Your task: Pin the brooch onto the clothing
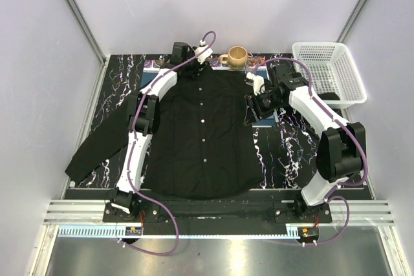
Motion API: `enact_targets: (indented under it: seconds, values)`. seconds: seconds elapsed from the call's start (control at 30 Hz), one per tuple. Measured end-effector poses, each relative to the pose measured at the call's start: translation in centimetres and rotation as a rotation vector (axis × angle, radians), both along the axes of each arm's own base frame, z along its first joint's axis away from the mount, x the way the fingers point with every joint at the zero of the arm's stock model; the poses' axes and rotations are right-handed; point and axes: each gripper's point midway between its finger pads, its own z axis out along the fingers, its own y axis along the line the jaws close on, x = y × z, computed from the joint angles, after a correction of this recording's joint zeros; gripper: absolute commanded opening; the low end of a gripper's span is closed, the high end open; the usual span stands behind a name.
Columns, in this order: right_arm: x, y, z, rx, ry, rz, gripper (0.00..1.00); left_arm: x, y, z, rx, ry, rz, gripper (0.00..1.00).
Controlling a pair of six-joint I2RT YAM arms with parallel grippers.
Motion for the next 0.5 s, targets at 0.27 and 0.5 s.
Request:
enact_targets:
  seconds: [0.27, 0.5]
  values:
    - [-0.06, -0.14, -0.18, -0.003, 0.000, 0.004, 0.55, 0.10, -0.37, -0.36, 0.010, -0.014, -0.017, 0.31]
    - [-0.06, -0.58, -0.50, -0.009, 0.001, 0.002, 0.54, 0.48, -0.75, -0.13, 0.060, -0.067, -0.061, 0.00]
